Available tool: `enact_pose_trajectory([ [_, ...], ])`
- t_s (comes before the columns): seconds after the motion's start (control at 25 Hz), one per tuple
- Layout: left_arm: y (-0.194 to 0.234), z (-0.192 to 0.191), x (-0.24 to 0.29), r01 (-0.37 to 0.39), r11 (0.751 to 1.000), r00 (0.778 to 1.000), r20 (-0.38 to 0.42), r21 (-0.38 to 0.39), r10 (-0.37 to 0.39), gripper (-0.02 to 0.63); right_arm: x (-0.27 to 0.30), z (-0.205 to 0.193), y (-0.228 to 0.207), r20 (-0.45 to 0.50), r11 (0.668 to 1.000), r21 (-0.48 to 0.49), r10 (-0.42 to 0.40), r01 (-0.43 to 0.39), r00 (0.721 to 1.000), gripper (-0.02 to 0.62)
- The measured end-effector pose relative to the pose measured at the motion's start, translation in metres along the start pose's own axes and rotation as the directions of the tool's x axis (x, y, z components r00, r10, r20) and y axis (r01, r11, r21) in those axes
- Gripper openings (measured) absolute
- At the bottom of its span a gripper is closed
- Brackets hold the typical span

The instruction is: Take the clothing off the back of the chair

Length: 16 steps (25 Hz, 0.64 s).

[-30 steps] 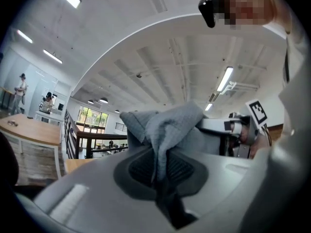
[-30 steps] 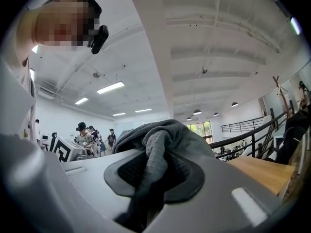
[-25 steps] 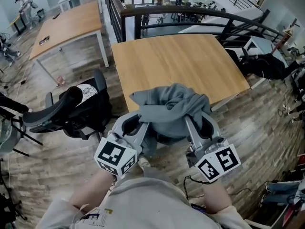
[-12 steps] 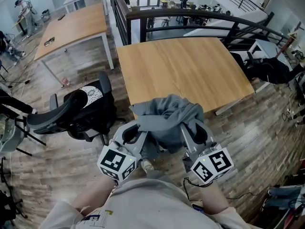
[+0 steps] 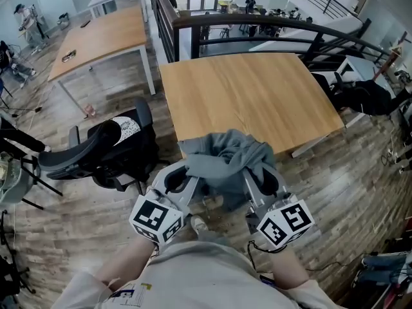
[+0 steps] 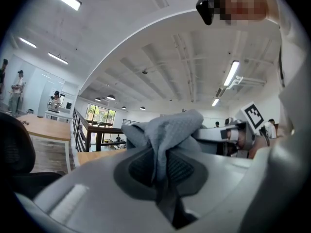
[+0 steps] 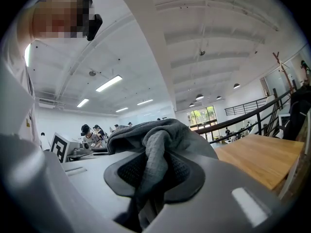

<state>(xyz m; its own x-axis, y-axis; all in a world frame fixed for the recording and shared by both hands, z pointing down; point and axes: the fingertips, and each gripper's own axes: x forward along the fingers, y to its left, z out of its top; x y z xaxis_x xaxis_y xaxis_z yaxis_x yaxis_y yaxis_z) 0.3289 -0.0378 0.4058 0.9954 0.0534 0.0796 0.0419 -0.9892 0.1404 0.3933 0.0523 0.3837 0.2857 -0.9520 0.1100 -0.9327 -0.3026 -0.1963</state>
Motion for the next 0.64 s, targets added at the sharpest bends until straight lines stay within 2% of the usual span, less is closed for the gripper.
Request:
enact_pose_trajectory([
  [0.64,0.0,-0.012,-0.006,-0.019,0.999,0.999,-0.041,-0.027,0.018,0.034,-0.004,0.003,0.01,0.002,1.0,0.0,0.031,-0.031,1.0,0.084],
])
